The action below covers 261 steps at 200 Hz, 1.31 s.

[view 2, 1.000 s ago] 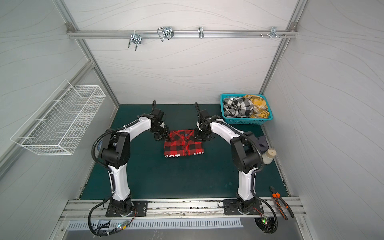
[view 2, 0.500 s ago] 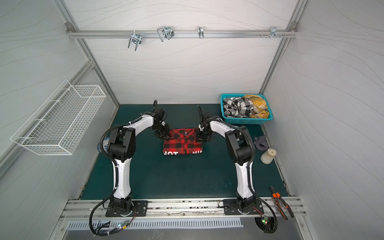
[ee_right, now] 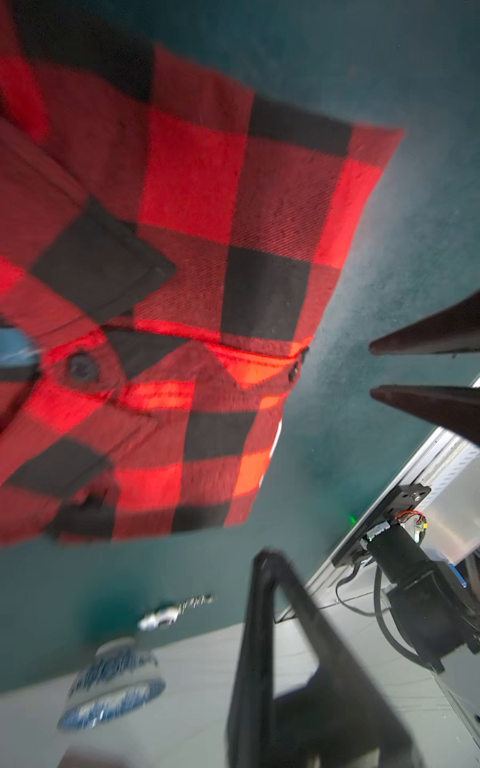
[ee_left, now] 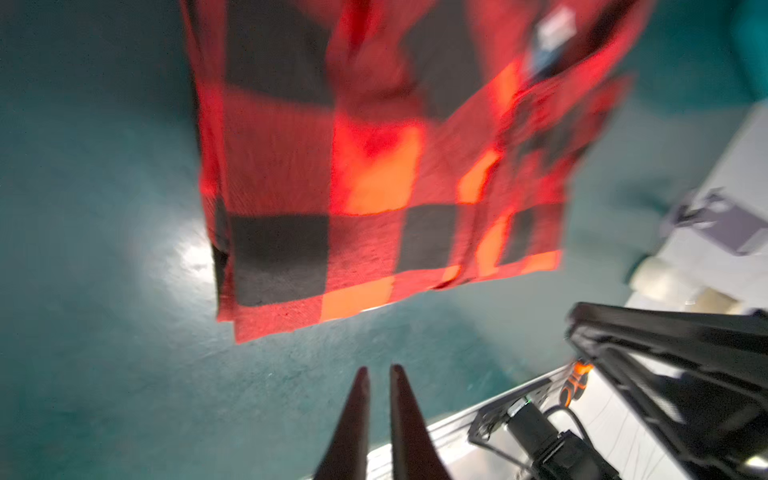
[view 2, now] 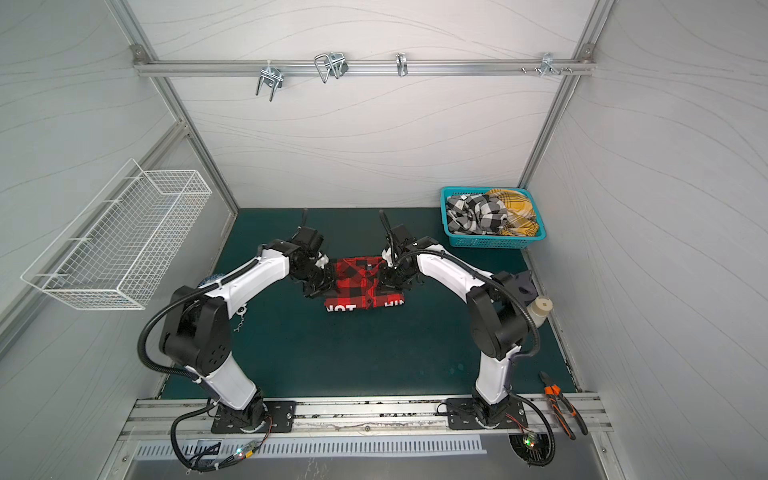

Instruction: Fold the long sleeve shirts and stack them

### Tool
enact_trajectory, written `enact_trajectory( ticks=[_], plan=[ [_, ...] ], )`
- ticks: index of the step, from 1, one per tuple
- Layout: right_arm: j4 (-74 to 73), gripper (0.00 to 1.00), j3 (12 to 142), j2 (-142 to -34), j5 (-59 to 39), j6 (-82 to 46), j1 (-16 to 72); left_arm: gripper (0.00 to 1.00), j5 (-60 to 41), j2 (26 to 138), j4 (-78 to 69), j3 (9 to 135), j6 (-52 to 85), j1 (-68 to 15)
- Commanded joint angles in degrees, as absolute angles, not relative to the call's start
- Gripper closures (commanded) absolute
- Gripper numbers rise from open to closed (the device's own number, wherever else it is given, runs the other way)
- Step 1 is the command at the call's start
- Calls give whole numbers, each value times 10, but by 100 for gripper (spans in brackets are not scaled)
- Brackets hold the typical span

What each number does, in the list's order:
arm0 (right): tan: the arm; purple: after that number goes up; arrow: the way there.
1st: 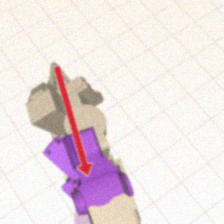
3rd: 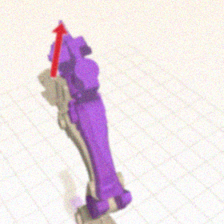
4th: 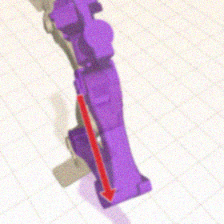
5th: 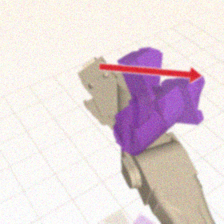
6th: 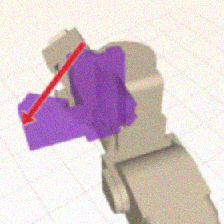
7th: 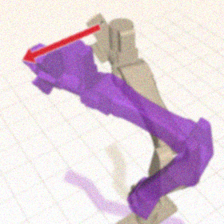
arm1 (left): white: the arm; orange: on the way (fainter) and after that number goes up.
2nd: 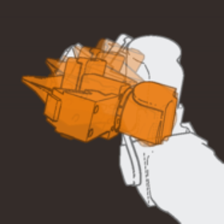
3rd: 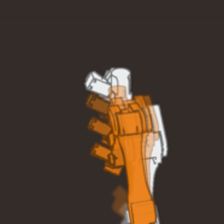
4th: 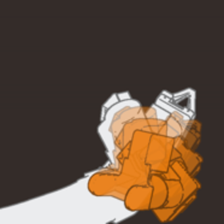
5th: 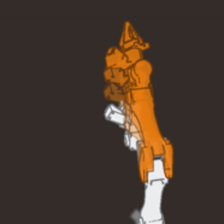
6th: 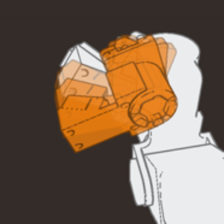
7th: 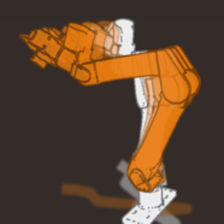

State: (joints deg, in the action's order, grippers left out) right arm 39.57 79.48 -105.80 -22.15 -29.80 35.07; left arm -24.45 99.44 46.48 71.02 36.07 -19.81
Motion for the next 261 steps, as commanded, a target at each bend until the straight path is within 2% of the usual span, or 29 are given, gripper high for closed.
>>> enact_trajectory(
  ticks=[1, 43, 66, 87, 113, 140, 174, 220, 244, 261],
  plan=[
    [383, 85, 776, -1090, -231, -308, 342, 92, -244, 1037, 442, 725, 365, -192],
    [350, 85, 737, -1118, -252, -308, 307, 97, -197, 1094, 455, 740, 339, -185],
    [351, 84, 733, -1125, -276, -304, 292, 95, -207, 1099, 448, 732, 337, -185],
    [383, 82, 751, -1094, -286, -289, 289, 82, -214, 1071, 463, 753, 332, -186],
    [452, 77, 785, -1017, -266, -271, 283, 63, -147, 1016, 527, 824, 314, -186],
    [499, 66, 785, -939, -251, -274, 257, 60, -55, 986, 567, 869, 279, -171],
    [493, 60, 724, -862, -247, -293, 230, 60, -125, 1008, 578, 848, 253, -121],
    [464, 59, 635, -821, -247, -317, 227, 52, -185, 1053, 547, 808, 240, -119],
    [417, 69, 638, -858, -263, -325, 225, 54, -185, 1068, 541, 806, 243, -119],
    [417, 70, 694, -933, -265, -310, 222, 54, -194, 1073, 537, 807, 243, -119]
  ],
)
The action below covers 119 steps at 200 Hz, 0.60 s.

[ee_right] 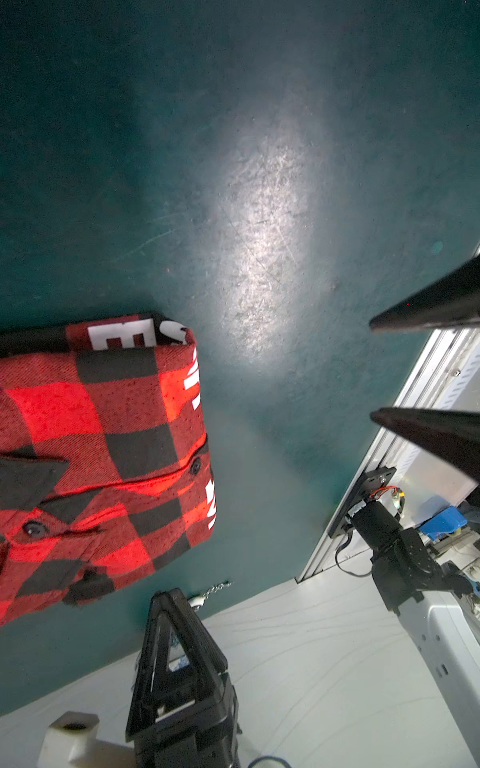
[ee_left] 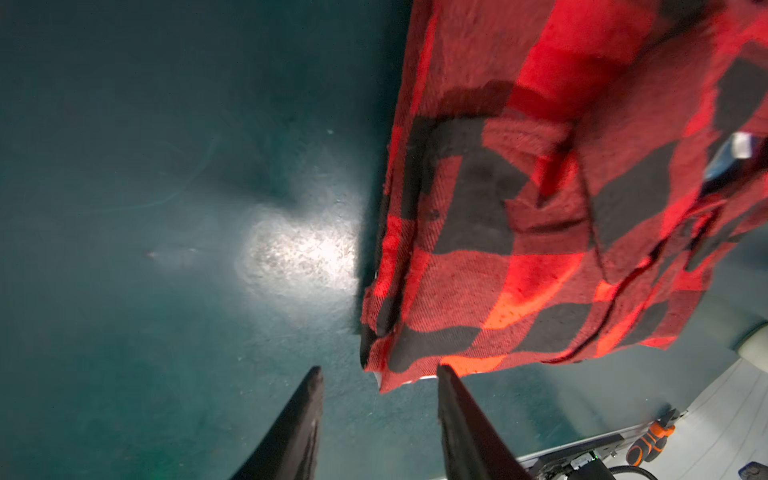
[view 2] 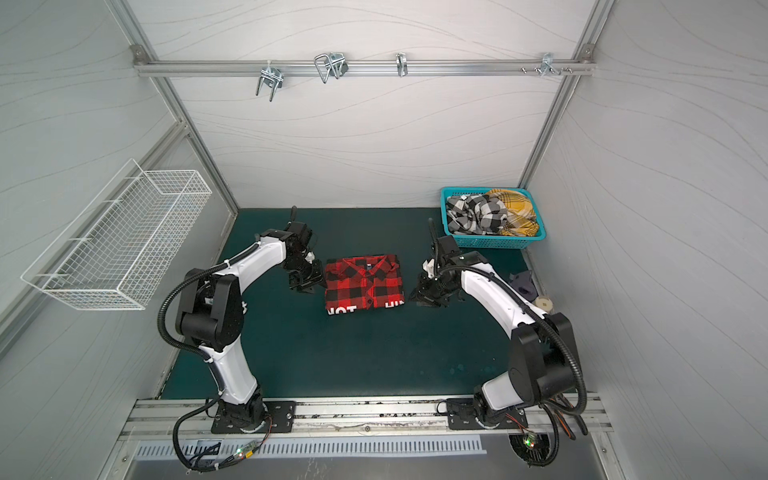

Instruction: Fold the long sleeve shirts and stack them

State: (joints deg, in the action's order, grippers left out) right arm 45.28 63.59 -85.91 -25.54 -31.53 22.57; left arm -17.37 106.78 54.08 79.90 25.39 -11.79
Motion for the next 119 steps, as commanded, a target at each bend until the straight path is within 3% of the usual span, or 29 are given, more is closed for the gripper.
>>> enact_trajectory(
  ticks=[1, 44, 86, 119],
  plan=[
    [417, 69, 698, -936, -264, -309, 222, 53, -194, 1074, 537, 807, 243, -119],
    [421, 69, 856, -1117, -281, -282, 207, 56, -180, 1112, 533, 812, 239, -118],
    [435, 85, 981, -1234, -301, -284, 207, 60, -177, 1140, 525, 821, 248, -117],
    [448, 89, 1022, -1295, -297, -289, 207, 61, -177, 1156, 526, 830, 246, -111]
  ],
)
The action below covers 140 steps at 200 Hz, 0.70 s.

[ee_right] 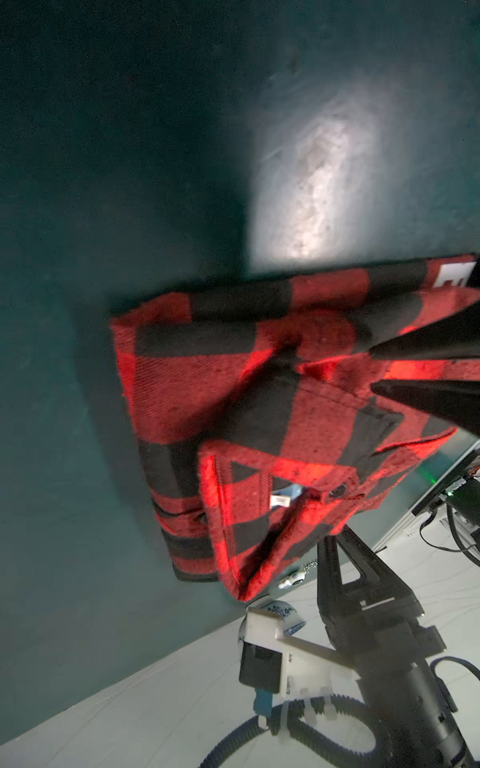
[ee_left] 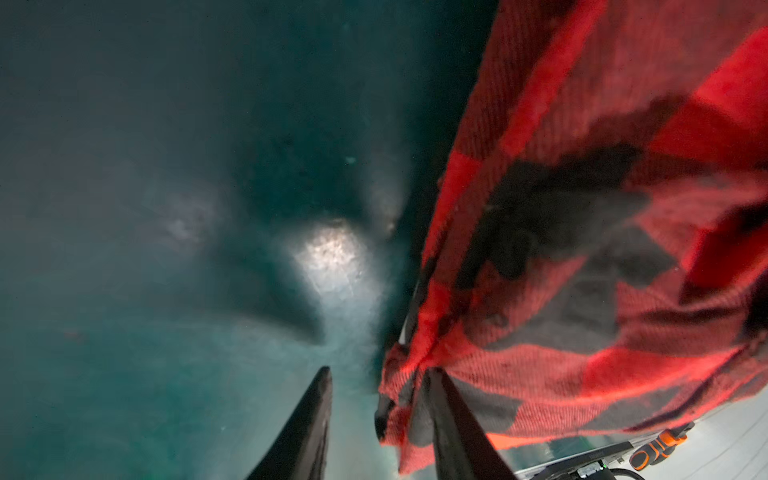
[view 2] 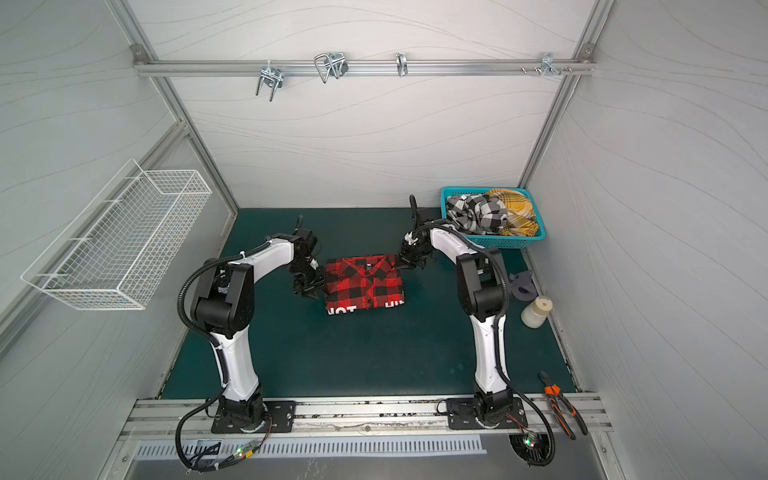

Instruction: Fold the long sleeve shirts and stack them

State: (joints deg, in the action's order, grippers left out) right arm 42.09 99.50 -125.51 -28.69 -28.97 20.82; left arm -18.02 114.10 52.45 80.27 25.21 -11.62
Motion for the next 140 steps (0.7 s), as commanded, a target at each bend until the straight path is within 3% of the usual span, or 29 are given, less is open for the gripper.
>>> enact_trajectory(
  ticks=[1, 64, 102, 140],
  plan=[
    [448, 89, 1022, -1295, -297, -288, 207, 61, -177, 1156, 526, 830, 246, -111],
    [484, 84, 1087, -1304, -327, -292, 205, 59, -197, 1164, 520, 849, 257, -110],
    [506, 73, 1073, -1182, -334, -308, 202, 64, -176, 1196, 529, 876, 262, -109],
    [482, 72, 896, -1023, -324, -314, 212, 68, -171, 1225, 530, 904, 273, -107]
  ],
)
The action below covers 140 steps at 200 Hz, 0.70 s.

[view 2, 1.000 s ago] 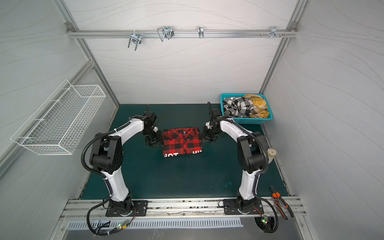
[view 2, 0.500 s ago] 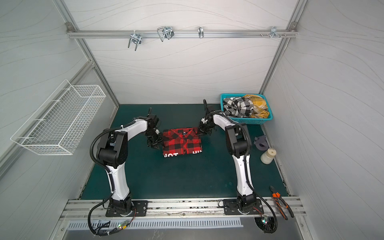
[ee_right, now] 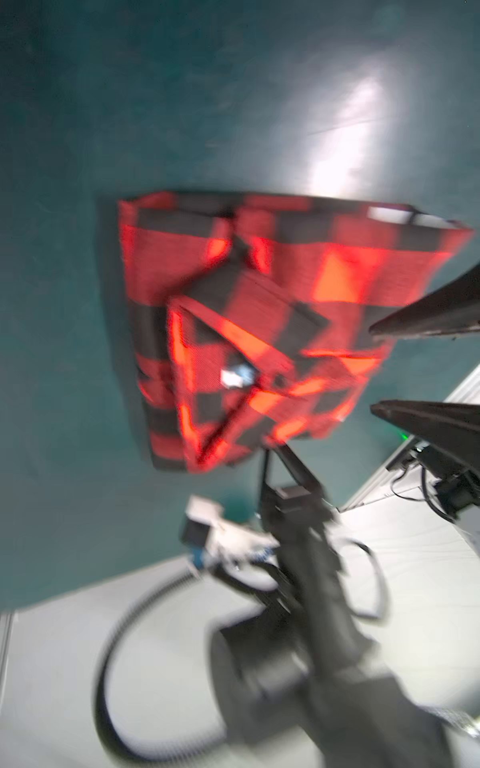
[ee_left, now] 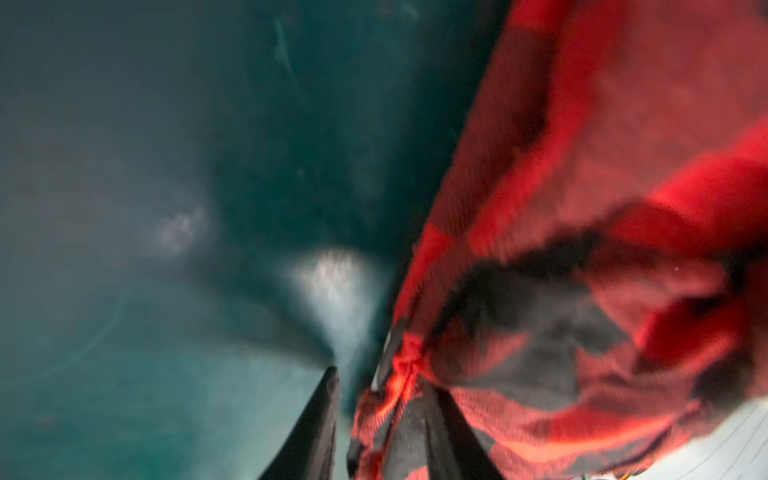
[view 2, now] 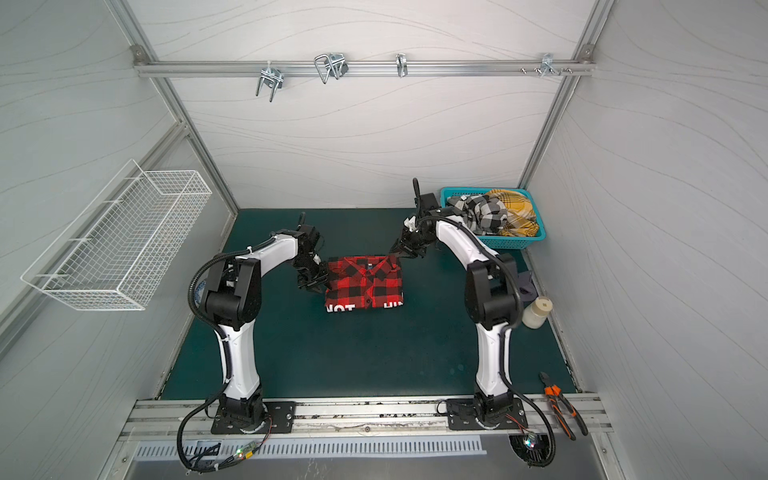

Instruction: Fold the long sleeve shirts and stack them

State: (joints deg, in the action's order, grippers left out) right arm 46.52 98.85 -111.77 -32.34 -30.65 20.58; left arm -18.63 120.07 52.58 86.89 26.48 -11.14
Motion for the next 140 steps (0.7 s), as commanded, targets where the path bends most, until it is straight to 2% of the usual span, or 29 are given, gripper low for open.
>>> enact_trajectory(
  ticks=[1, 29, 57, 71, 78, 97, 140],
  plan=[
    [482, 72, 890, -1018, -323, -314, 213, 68, -171, 1225, 530, 905, 273, -107],
    [474, 72, 748, -924, -304, -309, 222, 58, -192, 1205, 543, 917, 273, -105],
    [472, 71, 667, -867, -296, -305, 221, 48, -230, 1153, 541, 905, 273, -93],
    [476, 71, 656, -860, -294, -301, 221, 32, -253, 1140, 530, 900, 271, -90],
    [477, 71, 655, -860, -294, -300, 221, 28, -258, 1140, 525, 901, 270, -90],
    [476, 71, 660, -864, -295, -301, 221, 28, -280, 1160, 509, 904, 274, -88],
    [477, 71, 665, -861, -297, -304, 225, 36, -312, 1230, 473, 906, 282, -85]
  ],
)
